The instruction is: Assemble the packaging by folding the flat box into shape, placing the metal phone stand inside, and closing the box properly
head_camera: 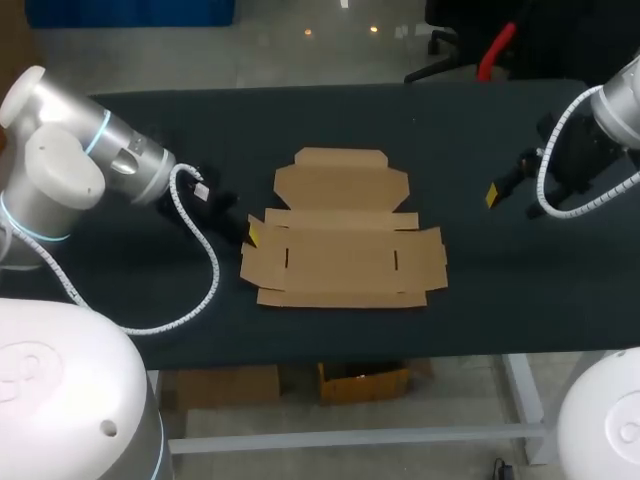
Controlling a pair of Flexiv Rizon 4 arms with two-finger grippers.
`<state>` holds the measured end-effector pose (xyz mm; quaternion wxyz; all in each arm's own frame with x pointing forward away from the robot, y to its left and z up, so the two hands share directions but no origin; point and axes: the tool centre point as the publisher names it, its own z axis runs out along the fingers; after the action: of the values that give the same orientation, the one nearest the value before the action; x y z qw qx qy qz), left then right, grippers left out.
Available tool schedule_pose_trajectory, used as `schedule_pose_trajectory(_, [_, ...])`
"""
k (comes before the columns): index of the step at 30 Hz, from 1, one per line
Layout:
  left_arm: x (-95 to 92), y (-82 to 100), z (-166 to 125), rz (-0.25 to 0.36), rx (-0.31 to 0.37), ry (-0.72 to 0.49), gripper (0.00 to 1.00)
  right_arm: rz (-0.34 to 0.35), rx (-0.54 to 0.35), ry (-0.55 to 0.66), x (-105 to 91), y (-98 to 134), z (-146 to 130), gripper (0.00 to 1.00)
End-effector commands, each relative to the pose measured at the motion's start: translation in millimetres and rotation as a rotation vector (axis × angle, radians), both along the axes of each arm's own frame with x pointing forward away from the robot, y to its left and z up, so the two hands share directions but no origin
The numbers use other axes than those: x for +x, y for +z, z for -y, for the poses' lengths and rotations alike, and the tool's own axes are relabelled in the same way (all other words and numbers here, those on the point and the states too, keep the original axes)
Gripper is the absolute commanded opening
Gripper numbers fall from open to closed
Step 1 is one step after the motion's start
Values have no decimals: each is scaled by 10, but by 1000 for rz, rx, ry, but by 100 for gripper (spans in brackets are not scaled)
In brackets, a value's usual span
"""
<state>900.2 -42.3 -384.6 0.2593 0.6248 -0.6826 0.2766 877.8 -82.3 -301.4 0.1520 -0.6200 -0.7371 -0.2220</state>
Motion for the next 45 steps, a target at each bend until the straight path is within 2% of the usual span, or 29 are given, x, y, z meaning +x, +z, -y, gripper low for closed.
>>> schedule_pose_trajectory(1, [-28,8,0,-1,-23,-2,0,11,-4,-7,-78,18,-3,100])
schedule_pose_trajectory(15, [-83,-11,24,-7,-18,3,0,14,9,-11,-134,10,14,100])
schedule_pose_trajectory(24, [-97,6,6,-3,-25,80,0,16,17,-12,-138,13,27,100])
schedule_pose_trajectory(38, [-95,-8,25,-8,-28,62,0,16,21,-9,-132,15,48,100])
schedule_pose_trajectory(39, [-93,-7,25,-7,-27,58,5,15,21,-10,-130,12,47,100])
schedule_pose_trajectory(41, [-88,3,25,-6,-26,56,73,14,22,-10,-128,5,46,100])
schedule_pose_trajectory(42, [-83,11,21,-4,-24,54,89,13,23,-10,-126,3,44,100])
schedule_pose_trajectory(43, [-75,20,12,-3,-24,54,97,12,24,-10,-126,2,43,100])
schedule_pose_trajectory(45, [-57,36,-10,4,-20,51,100,12,24,-10,-123,4,39,100])
